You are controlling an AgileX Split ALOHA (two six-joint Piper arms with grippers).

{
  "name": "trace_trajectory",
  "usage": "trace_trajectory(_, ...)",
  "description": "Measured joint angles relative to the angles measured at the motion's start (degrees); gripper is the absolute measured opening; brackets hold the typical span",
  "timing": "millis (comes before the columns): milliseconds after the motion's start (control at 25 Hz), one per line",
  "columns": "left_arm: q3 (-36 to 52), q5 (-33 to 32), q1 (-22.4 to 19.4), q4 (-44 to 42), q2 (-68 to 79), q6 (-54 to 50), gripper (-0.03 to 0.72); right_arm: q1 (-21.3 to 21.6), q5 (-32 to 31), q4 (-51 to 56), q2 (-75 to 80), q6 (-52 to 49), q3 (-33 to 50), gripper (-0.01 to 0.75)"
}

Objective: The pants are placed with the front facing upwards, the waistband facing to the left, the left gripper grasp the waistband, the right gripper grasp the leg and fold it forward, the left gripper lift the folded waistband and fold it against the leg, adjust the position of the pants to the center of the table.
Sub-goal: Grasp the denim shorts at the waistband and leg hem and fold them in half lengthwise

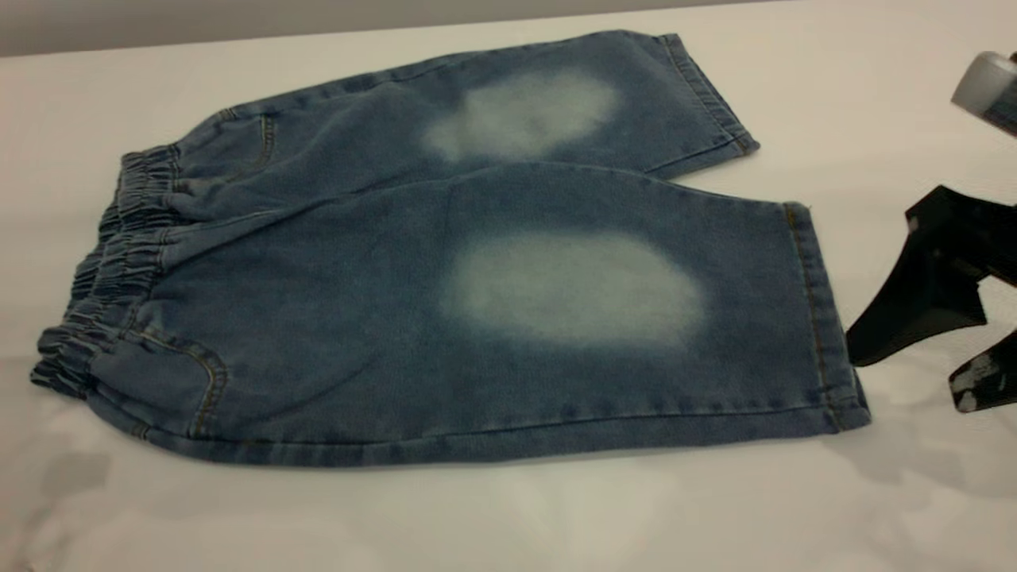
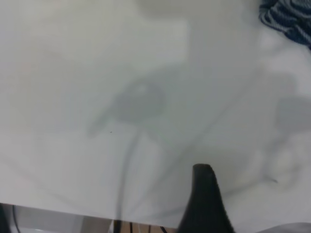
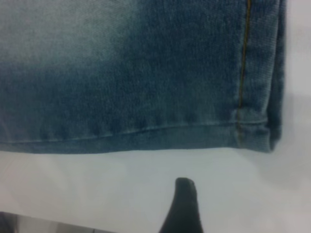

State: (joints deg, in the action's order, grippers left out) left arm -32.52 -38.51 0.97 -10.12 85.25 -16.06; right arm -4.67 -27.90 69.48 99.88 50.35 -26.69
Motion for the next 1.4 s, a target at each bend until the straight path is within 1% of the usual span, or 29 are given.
trace_trajectory(120, 0.00, 2.27, 0.00, 4.57, 2.59, 3.64, 0.475, 0.00, -1.85, 3.50, 1.31, 3.71, 0.00, 0.526)
trace_trajectory(240, -0.12, 5.02, -0.16, 7.01, 4.28, 5.29, 0.475, 0.00, -1.95, 5.90, 3.29, 6.46, 0.00, 0.526)
trace_trajectory(320, -0.13, 5.16, -0.28, 7.28, 4.40, 5.32, 0.475, 0.00, -2.00, 6.17, 4.44, 7.21, 0.00, 0.526)
trace_trajectory(440, -0.17, 6.27, -0.28, 5.09, 4.40, 4.68, 0.475, 0.00, -2.13, 7.15, 4.72, 7.96, 0.00, 0.526)
trace_trajectory(560, -0.24, 6.36, -0.28, 1.63, 4.40, 1.22, 0.468, 0.00, -2.20, 8.21, 4.72, 8.81, 0.00, 0.525)
trace_trajectory(640, -0.24, 6.57, -0.28, -0.30, 4.40, -2.96, 0.467, 0.00, -2.20, 8.44, 4.72, 9.09, 0.00, 0.525)
trace_trajectory(800, -0.24, 10.97, -0.37, -2.20, 4.34, -12.40, 0.467, 0.00, -2.26, 8.44, 4.72, 9.60, 0.00, 0.525)
trace_trajectory(920, -0.24, 13.09, -2.08, -1.03, 4.83, -16.10, 0.467, 0.00, -2.26, 8.50, 4.72, 9.78, 0.00, 0.525)
trace_trajectory(1000, -0.24, 12.67, -4.06, 0.56, 6.06, -16.36, 0.467, 0.00, -2.26, 8.49, 4.72, 10.04, 0.00, 0.525)
trace_trajectory(1080, -0.24, 10.28, -6.40, 3.00, 7.61, -14.98, 0.467, 0.00, -2.26, 8.49, 4.72, 10.04, 0.00, 0.525)
trace_trajectory(1200, -0.24, 8.65, -9.91, 8.04, 8.42, -9.30, 0.467, 0.00, -2.26, 8.51, 4.72, 10.04, 0.00, 0.525)
trace_trajectory(1400, -0.24, 12.03, -14.10, 20.08, 9.25, 8.18, 0.467, 0.00, -2.20, 8.51, 4.72, 10.04, 0.00, 0.525)
